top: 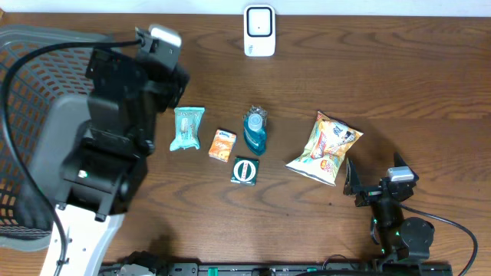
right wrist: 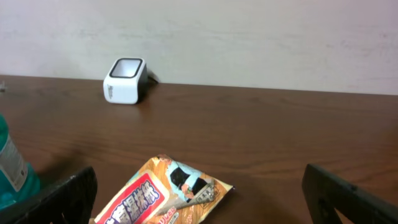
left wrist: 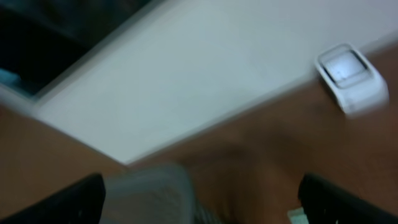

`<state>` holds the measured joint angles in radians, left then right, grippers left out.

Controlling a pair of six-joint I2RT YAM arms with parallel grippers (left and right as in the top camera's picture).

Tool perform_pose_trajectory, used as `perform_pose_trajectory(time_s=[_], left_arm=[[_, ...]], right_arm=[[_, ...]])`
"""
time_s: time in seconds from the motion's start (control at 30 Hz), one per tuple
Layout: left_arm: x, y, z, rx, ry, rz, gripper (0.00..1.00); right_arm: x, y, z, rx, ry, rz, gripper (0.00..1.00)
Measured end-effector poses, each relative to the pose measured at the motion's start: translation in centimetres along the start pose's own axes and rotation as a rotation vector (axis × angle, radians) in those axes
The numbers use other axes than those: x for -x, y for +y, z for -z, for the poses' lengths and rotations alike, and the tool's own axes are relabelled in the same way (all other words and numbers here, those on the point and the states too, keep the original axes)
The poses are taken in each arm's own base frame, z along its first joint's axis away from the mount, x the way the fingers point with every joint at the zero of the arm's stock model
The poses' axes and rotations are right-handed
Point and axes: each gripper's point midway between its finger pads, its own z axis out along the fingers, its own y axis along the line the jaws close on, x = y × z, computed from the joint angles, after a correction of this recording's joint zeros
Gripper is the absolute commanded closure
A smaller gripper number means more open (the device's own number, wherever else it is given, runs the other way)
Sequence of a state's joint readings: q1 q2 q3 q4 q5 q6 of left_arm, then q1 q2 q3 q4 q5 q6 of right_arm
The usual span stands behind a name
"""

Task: Scan the item barcode

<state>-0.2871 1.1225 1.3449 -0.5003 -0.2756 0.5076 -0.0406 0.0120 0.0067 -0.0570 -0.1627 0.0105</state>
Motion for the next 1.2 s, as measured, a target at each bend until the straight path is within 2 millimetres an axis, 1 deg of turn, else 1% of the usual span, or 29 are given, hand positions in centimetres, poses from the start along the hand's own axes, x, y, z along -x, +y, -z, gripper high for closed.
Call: perform_pose_trajectory(time_s=[0.07, 0.17, 0.23, 0.3, 0.4, 0.47, 0.6, 0.7, 0.73, 0.8, 0.87, 0.93, 1.03, 1.07, 1.13, 1.2], left_arm=[[-1.0, -0.4, -0.3, -0.084, 0.012, 0.008, 0.02], [-1.1, -0.1, -0.2, -0.158, -0.024, 0.067, 0.02], [-0.8, 0.2, 0.6, -0.185, -0.057, 0.103, 0.02], [-0.1, 0.5, 2.0, -0.2, -0.102, 0.118, 0.02], [1.7, 1.3, 5.4, -0.195, -0.21, 0.133, 0.02], [3.3, 2.3, 8.3, -0.167, -0.31, 0.134, 0.02], [5.3, 4.2, 15.1, -0.099, -0.49, 0.154, 0.02], [5.8, 5.4, 20.1, -0.043, -0.598, 0.17, 0.02], [5.7, 6.1, 22.3, -0.004, -0.639, 0.179, 0.02], [5.2, 6.8, 24.5, 0.042, -0.668, 0.193, 0.02], [4.0, 7.0, 26.1, 0.07, -0.656, 0.206, 0.02], [2.3, 6.4, 26.4, 0.065, -0.605, 0.211, 0.02], [-0.6, 5.0, 25.2, 0.028, -0.48, 0.215, 0.02], [-1.2, 4.7, 24.8, 0.017, -0.448, 0.215, 0.02], [-2.0, 4.3, 24.0, 0.007, -0.405, 0.215, 0.02], [-2.0, 4.4, 23.7, 0.014, -0.404, 0.216, 0.02]], right_arm=[[0.0, 0.0, 0.0, 0.0, 0.0, 0.0, 0.01], [0.0, 0.0, 0.0, 0.0, 0.0, 0.0, 0.01], [0.0, 0.0, 0.0, 0.0, 0.0, 0.0, 0.01], [0.0, 0.0, 0.0, 0.0, 0.0, 0.0, 0.01], [0.0, 0.0, 0.0, 0.0, 0.0, 0.0, 0.01], [0.0, 0.0, 0.0, 0.0, 0.0, 0.0, 0.01], [0.0, 0.0, 0.0, 0.0, 0.0, 0.0, 0.01], [0.0, 0.0, 0.0, 0.0, 0.0, 0.0, 0.01], [0.0, 0.0, 0.0, 0.0, 0.0, 0.0, 0.01], [0.0, 0.0, 0.0, 0.0, 0.0, 0.0, 0.01], [0.0, 0.0, 0.0, 0.0, 0.0, 0.0, 0.01], [0.0, 0.0, 0.0, 0.0, 0.0, 0.0, 0.01], [0.0, 0.0, 0.0, 0.0, 0.0, 0.0, 0.01], [0.0, 0.0, 0.0, 0.0, 0.0, 0.0, 0.01], [0.0, 0.0, 0.0, 0.0, 0.0, 0.0, 0.01], [0.0, 0.0, 0.0, 0.0, 0.0, 0.0, 0.01]])
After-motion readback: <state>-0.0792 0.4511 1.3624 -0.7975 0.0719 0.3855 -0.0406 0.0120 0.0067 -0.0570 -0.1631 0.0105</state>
